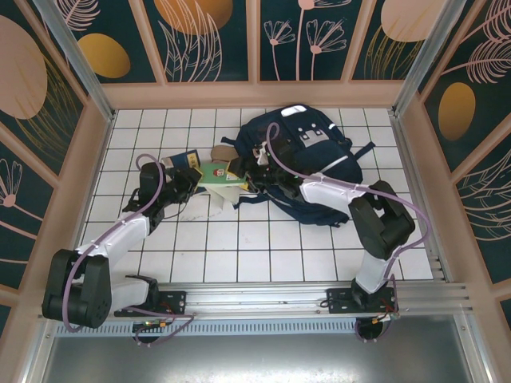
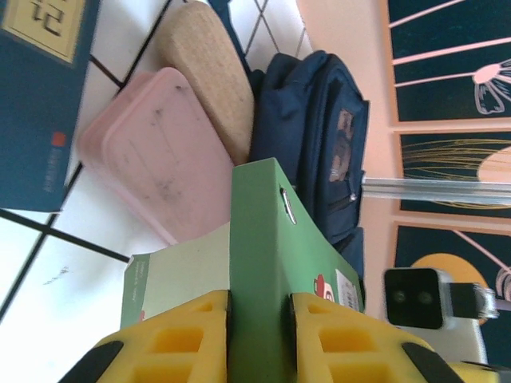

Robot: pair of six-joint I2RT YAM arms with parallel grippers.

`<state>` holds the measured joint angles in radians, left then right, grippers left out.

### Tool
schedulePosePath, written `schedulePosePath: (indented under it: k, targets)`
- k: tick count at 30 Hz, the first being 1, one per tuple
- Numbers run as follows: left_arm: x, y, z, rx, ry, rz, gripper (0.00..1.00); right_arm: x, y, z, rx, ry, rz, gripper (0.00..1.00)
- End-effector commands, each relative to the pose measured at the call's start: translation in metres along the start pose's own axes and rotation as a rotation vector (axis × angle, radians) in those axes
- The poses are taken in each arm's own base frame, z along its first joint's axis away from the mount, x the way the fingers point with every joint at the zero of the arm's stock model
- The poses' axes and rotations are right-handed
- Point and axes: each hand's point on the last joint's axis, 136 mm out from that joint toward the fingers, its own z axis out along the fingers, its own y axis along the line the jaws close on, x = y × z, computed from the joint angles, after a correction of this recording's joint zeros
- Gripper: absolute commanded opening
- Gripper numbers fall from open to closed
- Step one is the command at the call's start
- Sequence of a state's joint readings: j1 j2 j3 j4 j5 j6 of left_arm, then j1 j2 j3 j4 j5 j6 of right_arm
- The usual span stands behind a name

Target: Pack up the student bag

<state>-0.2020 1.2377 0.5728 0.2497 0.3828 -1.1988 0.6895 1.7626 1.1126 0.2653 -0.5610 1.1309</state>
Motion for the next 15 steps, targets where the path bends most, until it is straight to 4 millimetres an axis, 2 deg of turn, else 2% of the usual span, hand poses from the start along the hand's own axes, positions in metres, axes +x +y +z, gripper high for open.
schedulePosePath:
  k: [1,5,8,11,13,14,15]
  targets:
    - [-0.01,0.007,-0.004,-0.078,-0.049,0.08,0.0,-0.015,0.043,-0.026,-0.008,-0.091,-0.139,0.6]
    - [-0.02,-0.005,-0.013,-0.082,-0.098,0.13,0.0,-0.022,0.046,-0.044,0.051,-0.154,-0.188,0.62]
    - [-0.026,-0.019,-0.018,-0.068,-0.12,0.158,0.0,-0.032,0.037,-0.059,0.155,-0.226,-0.22,0.65]
    - [-0.025,-0.035,-0.022,-0.011,-0.117,0.158,0.0,-0.032,0.023,-0.068,0.202,-0.248,-0.22,0.77]
    - [-0.022,-0.044,-0.024,0.036,-0.101,0.136,0.0,-0.026,0.022,-0.067,0.149,-0.222,-0.196,0.94]
    - [-0.02,-0.046,-0.024,0.048,-0.092,0.122,0.0,-0.02,0.021,-0.065,0.115,-0.2,-0.178,0.99]
    - [-0.019,-0.049,-0.024,0.063,-0.085,0.102,0.0,-0.016,0.021,-0.062,0.078,-0.173,-0.153,0.99]
